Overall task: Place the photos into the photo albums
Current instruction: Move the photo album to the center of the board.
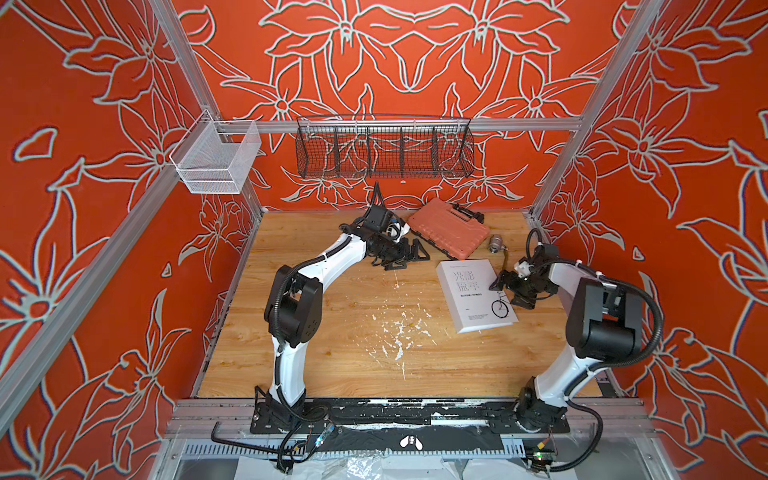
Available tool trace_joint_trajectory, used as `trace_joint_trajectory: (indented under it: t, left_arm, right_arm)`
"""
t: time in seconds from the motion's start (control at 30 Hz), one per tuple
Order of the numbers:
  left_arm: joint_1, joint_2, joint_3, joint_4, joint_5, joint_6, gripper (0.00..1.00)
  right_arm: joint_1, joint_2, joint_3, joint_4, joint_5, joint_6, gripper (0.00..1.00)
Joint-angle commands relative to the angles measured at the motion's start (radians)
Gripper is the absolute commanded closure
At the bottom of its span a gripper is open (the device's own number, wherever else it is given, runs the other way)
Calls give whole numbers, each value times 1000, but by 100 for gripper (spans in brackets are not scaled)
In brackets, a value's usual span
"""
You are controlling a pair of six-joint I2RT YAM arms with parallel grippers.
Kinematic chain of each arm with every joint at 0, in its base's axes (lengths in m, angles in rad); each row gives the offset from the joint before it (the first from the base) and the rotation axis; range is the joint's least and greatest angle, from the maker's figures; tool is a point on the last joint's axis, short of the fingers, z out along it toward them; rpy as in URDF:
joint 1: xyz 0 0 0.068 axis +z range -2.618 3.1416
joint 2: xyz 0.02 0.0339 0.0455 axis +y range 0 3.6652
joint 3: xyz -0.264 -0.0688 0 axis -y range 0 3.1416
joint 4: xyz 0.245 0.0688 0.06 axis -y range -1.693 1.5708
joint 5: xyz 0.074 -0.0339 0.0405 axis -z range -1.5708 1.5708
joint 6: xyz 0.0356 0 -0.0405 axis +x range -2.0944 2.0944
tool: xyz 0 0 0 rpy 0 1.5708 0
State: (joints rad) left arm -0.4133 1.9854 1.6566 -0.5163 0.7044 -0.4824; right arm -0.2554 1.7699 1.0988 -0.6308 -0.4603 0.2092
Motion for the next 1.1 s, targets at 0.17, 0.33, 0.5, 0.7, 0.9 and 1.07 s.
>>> trace_joint_trajectory:
  t: [0.17, 0.33, 0.5, 0.7, 0.9, 1.07]
  left_arm:
    - [77, -135, -128, 57, -65, -23, 1]
    - [148, -184, -232, 99, -69, -44, 1]
    - [236, -236, -322, 107, -78, -39, 1]
    - [315, -267, -371, 98, -97, -12, 2]
    - [336, -292, -389, 95, -141, 4, 1]
    - [354, -416, -433, 62, -341, 84, 2]
  right_arm:
    - [109, 92, 41, -19, -7, -18, 17]
    - [226, 108, 29, 32, -50, 71, 19]
    - [332, 78, -8, 104, -48, 221, 19]
    - [437, 140, 109, 96, -33, 279, 19]
    - [491, 110, 148, 110, 98, 321, 14]
    - [483, -66, 204, -35, 435, 186, 4]
